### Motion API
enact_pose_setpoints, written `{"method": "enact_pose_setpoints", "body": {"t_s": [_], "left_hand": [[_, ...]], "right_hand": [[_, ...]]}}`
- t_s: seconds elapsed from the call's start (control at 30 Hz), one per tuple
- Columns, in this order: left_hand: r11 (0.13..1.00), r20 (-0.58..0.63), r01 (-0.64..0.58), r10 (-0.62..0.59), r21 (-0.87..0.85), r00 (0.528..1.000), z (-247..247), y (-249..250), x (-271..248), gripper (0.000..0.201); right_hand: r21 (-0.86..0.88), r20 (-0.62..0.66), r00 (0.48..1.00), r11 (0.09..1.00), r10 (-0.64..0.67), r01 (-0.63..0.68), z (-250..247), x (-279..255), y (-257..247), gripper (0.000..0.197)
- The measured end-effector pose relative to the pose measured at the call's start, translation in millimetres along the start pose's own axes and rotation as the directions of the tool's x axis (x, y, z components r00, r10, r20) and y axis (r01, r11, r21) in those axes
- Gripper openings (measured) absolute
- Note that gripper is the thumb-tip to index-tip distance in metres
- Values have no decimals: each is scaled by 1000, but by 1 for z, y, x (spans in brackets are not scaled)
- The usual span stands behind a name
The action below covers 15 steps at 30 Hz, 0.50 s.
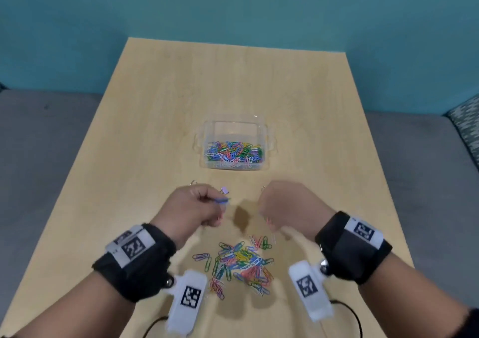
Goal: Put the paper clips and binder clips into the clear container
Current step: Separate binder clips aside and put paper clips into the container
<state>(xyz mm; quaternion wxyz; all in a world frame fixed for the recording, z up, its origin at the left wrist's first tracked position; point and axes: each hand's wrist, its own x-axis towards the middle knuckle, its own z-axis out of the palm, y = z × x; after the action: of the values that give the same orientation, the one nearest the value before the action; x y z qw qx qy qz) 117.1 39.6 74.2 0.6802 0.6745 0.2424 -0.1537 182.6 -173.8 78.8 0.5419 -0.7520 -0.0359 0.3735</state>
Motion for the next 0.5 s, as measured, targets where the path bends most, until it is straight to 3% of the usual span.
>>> {"method": "enact_pose_setpoints", "body": {"t_s": [0.17, 0.3, 0.37, 0.5], "left_hand": [[988, -161, -150, 154, 36, 975, -2, 54, 61, 11], [944, -209, -194, 253, 267, 944, 11, 68, 97, 10], [893, -205, -175, 279, 415, 938, 13, 65, 103, 21], [748, -188, -163, 361, 644, 914, 2, 43, 76, 36]], "right_hand": [[-108, -160, 976, 985, -149, 133, -23, 53, -58, 13], [-242, -237, 961, 966, -145, 86, -24, 99, -76, 15], [-294, -230, 967, 955, -105, 34, -21, 109, -76, 10], [-636, -252, 948, 771, -193, -12, -20, 83, -58, 34]]}}
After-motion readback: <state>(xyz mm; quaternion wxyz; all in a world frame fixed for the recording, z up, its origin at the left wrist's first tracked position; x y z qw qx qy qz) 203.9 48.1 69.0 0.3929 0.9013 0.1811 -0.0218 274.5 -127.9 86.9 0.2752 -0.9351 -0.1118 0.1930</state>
